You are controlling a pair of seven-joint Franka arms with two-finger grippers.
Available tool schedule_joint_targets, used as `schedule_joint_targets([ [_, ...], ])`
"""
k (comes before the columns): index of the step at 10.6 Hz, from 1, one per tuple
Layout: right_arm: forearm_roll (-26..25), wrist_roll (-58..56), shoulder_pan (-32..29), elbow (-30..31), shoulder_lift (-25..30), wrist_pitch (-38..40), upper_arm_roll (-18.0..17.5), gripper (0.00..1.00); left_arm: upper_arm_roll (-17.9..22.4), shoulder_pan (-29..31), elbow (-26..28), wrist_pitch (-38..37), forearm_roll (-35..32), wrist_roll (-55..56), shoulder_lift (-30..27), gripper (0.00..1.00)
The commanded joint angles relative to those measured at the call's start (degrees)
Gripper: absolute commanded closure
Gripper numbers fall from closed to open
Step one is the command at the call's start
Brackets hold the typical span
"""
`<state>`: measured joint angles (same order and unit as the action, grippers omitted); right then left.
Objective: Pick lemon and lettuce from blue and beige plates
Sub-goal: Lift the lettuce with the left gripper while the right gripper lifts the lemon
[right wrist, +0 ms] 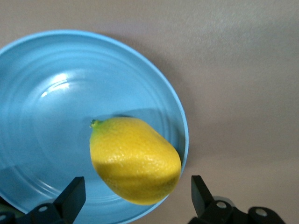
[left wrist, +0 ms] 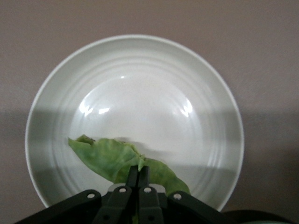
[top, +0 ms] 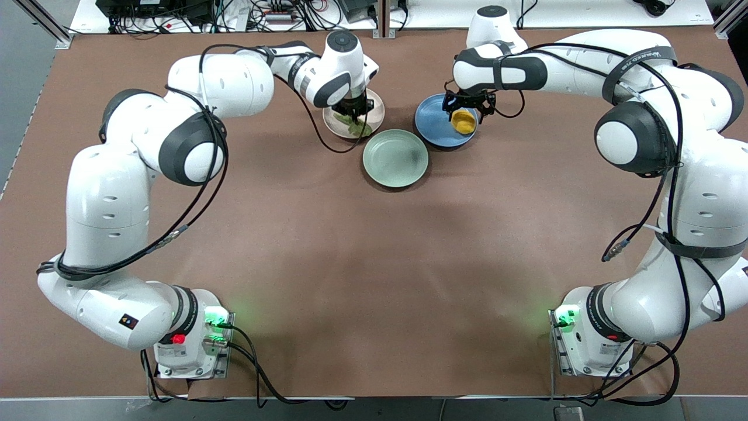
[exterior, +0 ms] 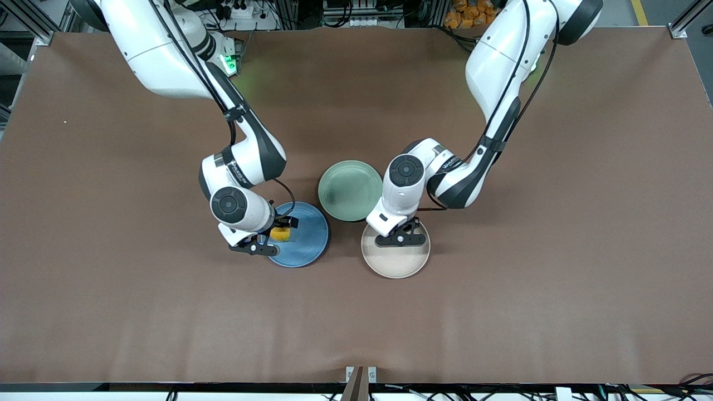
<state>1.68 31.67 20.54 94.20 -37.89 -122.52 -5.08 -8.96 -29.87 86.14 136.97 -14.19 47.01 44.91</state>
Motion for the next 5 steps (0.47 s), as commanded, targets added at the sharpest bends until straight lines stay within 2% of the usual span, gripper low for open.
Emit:
schedule_joint_targets([
  [1,-1.2,1.2,0.6,0.5,0.2,-0.9,0.3,0.00,0.3,0.4,0.7,-4.6,-1.2,2.0,-5.5,1.00],
  [5,-1.5,1.2,0.7,0.5,-0.9,-3.9,0.5,0.00,-0.4,5.4,0.9,-15.2,0.2,-0.4,-15.5,1.00],
])
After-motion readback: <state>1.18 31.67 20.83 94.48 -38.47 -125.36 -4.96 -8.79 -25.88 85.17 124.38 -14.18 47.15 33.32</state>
